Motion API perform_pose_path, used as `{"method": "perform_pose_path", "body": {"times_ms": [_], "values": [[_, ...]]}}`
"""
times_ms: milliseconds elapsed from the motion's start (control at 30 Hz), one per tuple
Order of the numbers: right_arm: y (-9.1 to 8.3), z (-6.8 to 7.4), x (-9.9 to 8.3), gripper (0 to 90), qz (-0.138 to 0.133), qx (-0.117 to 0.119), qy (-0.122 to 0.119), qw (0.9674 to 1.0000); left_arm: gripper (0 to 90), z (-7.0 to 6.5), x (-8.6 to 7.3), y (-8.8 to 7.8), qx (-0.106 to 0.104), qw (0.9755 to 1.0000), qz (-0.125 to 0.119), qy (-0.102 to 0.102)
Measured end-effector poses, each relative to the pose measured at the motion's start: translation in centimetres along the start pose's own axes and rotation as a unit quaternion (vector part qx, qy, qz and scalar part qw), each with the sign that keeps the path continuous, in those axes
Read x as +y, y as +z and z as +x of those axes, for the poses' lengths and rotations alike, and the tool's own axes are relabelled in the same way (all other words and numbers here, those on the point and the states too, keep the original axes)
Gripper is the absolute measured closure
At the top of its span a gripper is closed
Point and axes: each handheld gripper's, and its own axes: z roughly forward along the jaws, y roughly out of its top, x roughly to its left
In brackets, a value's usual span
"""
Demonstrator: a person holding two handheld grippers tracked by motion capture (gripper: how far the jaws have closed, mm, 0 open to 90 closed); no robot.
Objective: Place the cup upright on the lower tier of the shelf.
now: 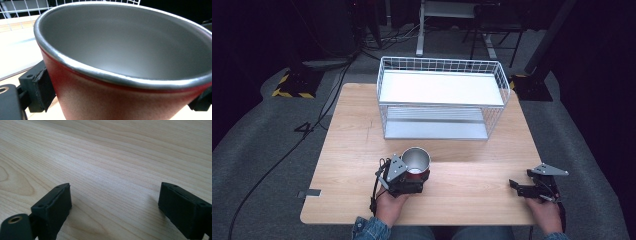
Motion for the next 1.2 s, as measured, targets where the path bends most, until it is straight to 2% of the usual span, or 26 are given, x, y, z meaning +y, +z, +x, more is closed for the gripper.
{"method": "perform_pose_path", "body": {"times_ms": [200, 467, 533, 833, 1200], "values": [[-0.1, 0.1, 0.0, 14.6, -0.003, 0.003, -0.002, 1.0000, 6.3, 0.5, 0.0, -0.1, -0.004, 0.9999, -0.005, -0.011], [-0.1, 0.0, 0.0, 18.0, -0.007, 0.007, -0.003, 0.9999, 6.5, 0.8, 0.5, -0.5, 0.001, 1.0000, 0.000, -0.003], [-0.1, 0.1, -0.1, 18.6, -0.007, 0.007, -0.005, 0.9999, 6.5, 0.9, 1.0, -0.6, 0.002, 1.0000, 0.007, 0.000], [-0.1, 0.0, -0.1, 18.9, -0.007, 0.009, -0.004, 0.9999, 6.6, 1.2, 2.5, -0.7, 0.003, 1.0000, 0.004, 0.006], [-0.1, 0.0, -0.1, 18.9, -0.008, 0.009, -0.004, 0.9999, 6.6, 1.6, 5.4, 0.2, -0.013, 0.9999, 0.004, 0.011]]}}
